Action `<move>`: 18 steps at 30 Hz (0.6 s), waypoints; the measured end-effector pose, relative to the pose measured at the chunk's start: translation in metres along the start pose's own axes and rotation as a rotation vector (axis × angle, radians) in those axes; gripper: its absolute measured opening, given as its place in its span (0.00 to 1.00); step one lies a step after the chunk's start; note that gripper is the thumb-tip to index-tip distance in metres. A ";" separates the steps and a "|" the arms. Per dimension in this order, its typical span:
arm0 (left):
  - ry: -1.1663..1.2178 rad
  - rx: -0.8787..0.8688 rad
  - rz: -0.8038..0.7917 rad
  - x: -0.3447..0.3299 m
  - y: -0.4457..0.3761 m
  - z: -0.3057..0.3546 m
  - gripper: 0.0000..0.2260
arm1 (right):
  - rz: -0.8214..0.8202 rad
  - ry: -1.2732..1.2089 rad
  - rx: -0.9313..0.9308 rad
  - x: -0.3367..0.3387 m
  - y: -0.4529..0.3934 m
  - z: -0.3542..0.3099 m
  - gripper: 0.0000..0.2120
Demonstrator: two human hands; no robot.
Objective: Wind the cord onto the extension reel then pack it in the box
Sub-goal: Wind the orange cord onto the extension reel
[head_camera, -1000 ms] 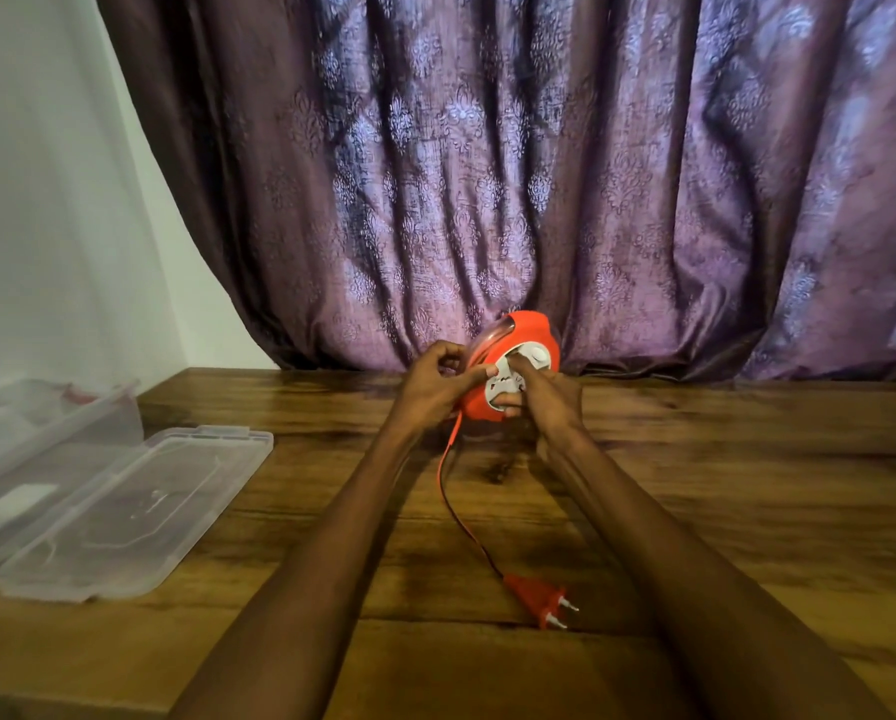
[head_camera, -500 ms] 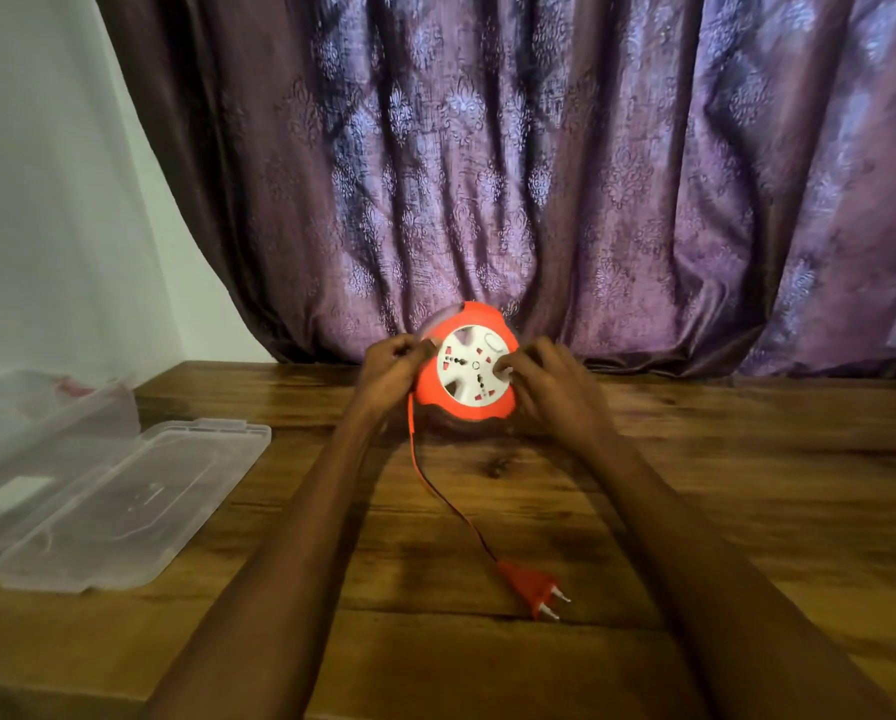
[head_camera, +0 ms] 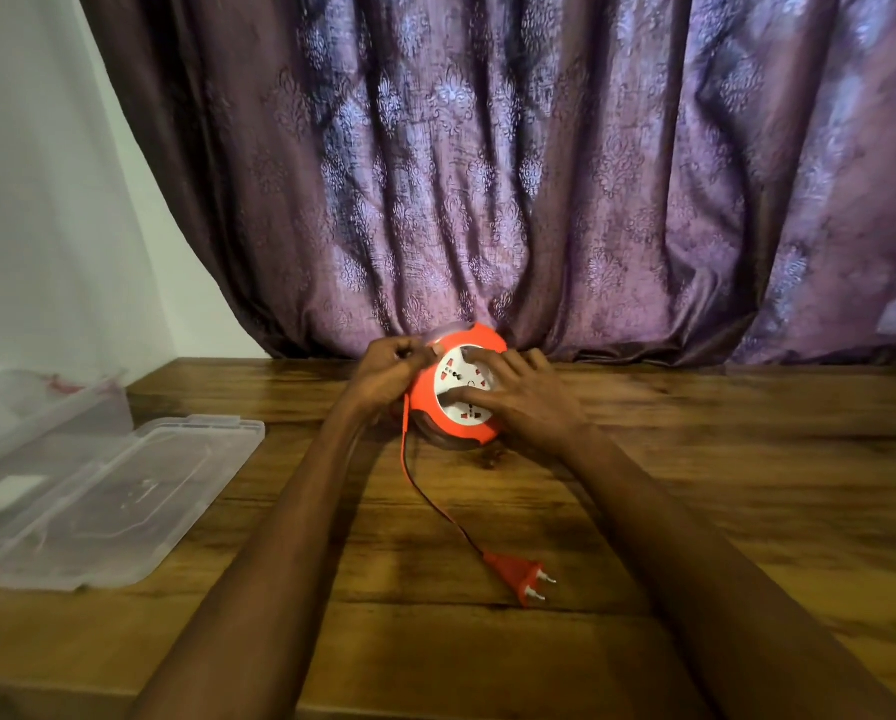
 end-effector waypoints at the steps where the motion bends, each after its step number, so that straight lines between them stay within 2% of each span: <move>1: 0.006 0.002 0.001 0.000 -0.001 0.001 0.12 | 0.011 0.014 -0.014 0.001 0.001 0.000 0.28; 5: 0.086 0.003 0.016 -0.006 0.000 0.004 0.11 | 0.014 0.037 -0.100 0.003 -0.002 0.003 0.31; 10: -0.007 -0.048 0.069 -0.012 0.004 0.014 0.08 | 0.169 -0.164 -0.412 0.005 -0.011 0.001 0.30; 15: -0.034 -0.134 0.087 -0.025 0.013 0.018 0.08 | 0.273 -0.668 -0.873 0.002 -0.014 -0.001 0.33; 18: -0.100 -0.183 0.082 -0.035 0.017 0.019 0.10 | 0.373 -1.088 -1.093 -0.002 -0.016 0.002 0.28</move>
Point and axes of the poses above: each hand's wrist, its own y-axis away from the middle knuckle, its own x-axis out of the back of the hand, z = x × y, the point moved 1 cm from there along -y, towards the middle knuckle, and after that the axes turned 13 degrees about -y, right-handed, at the moved point
